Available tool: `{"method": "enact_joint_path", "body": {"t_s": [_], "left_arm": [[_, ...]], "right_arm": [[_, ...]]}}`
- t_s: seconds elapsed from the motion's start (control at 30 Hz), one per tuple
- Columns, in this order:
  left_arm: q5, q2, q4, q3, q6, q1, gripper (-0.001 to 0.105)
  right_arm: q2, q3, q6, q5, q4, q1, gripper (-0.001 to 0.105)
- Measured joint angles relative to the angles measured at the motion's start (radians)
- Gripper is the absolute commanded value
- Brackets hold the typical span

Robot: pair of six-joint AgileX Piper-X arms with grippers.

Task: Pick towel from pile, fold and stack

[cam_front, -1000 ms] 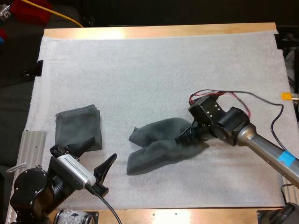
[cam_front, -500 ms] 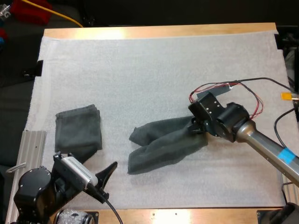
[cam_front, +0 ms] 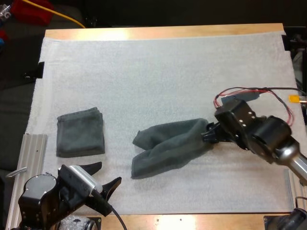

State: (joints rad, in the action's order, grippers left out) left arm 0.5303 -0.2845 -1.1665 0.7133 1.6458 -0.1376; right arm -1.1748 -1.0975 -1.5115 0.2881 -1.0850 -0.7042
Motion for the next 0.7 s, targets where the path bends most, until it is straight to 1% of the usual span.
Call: {"method": "enact_joint_path", "body": {"t_s": [0.1,0.23,0.4,0.57,0.7], "left_arm": [[0.019,0.000,-0.010,0.000,0.000,0.000,0.063],[0.021,0.000,-0.030,-0.006,0.000,0.000,0.063],[0.027,0.000,-0.040,-0.071,0.003,0.000,0.063],[0.079,0.000,-0.042,-0.129,0.014,0.000,0.063],[0.106,0.000,-0.044,-0.155,0.037,0.000,0.063]], "right_arm": [[0.051,0.000,0.027,-0.007,-0.036,0.000,0.078],[0.117,0.003,0.053,-0.014,-0.074,0.000,0.078],[0.204,0.061,0.075,-0.015,-0.074,0.000,0.078],[0.231,0.144,0.078,-0.018,-0.062,0.000,0.078],[0.231,0.194,0.079,-0.024,-0.013,0.001,0.078]]}}
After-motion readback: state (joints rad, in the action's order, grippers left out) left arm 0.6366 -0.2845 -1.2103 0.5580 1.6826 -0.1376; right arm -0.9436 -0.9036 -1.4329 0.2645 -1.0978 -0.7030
